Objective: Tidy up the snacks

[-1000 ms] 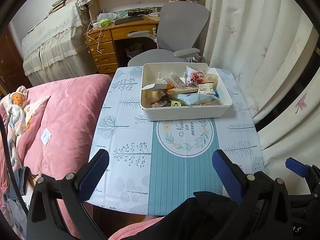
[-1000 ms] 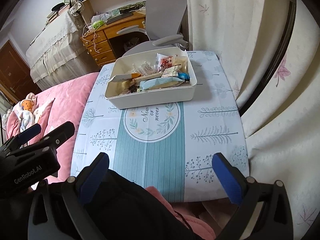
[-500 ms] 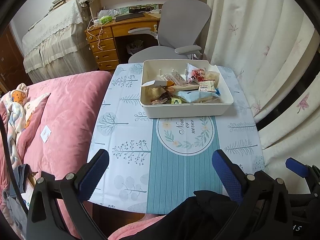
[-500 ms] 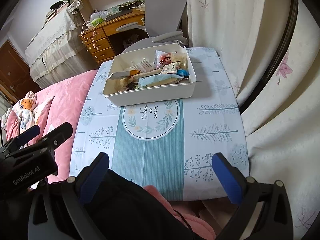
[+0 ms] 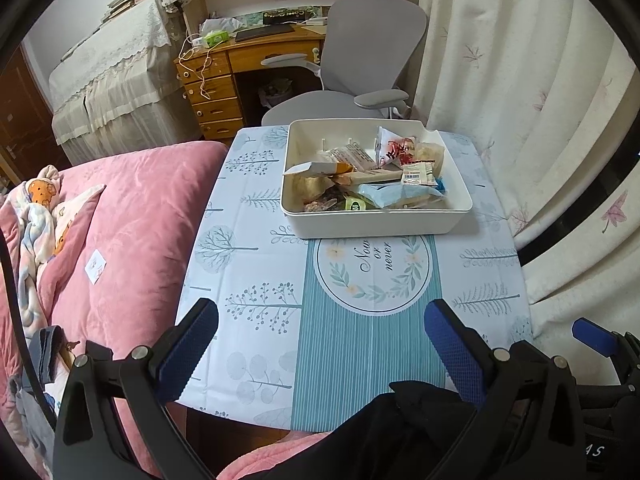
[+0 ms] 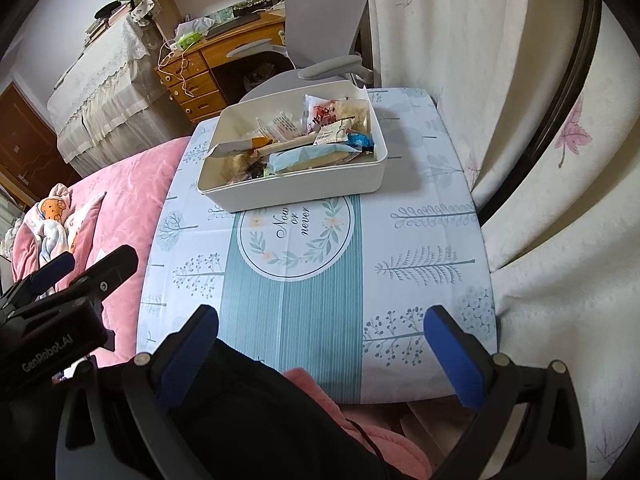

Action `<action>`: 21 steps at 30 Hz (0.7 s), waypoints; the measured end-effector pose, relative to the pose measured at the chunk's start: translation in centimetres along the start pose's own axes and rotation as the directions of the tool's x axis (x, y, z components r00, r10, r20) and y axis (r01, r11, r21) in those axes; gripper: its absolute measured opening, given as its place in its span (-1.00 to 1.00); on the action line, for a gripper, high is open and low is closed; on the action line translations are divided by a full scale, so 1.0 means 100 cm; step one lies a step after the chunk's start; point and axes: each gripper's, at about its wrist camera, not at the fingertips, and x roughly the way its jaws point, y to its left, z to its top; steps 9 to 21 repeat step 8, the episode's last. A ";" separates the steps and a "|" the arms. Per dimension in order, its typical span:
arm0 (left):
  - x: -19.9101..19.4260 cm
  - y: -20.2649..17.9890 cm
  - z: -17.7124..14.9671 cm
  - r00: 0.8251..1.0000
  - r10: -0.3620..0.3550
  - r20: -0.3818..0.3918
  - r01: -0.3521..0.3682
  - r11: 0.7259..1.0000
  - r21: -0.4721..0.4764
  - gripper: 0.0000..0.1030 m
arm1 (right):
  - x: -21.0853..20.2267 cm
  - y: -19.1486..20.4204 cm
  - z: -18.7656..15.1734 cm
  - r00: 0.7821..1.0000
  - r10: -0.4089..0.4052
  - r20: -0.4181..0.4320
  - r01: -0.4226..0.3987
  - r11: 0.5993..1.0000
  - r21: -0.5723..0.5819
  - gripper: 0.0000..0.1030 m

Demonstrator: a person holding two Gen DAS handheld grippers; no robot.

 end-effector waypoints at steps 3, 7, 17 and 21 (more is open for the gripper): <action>0.002 -0.001 0.001 1.000 0.005 -0.003 -0.005 1.000 0.000 0.99 | 0.003 -0.003 0.002 1.000 0.006 -0.005 -0.006 1.000 -0.005 1.00; 0.004 -0.003 0.004 1.000 0.015 -0.004 -0.015 1.000 -0.007 0.99 | 0.004 -0.004 0.003 1.000 0.006 -0.008 -0.006 1.000 -0.004 1.00; 0.005 -0.004 0.004 1.000 0.018 -0.006 -0.018 1.000 -0.009 0.99 | 0.004 -0.004 0.003 1.000 0.007 -0.007 -0.007 1.000 -0.005 1.00; 0.005 -0.004 0.004 1.000 0.018 -0.006 -0.018 1.000 -0.009 0.99 | 0.004 -0.004 0.003 1.000 0.007 -0.007 -0.007 1.000 -0.005 1.00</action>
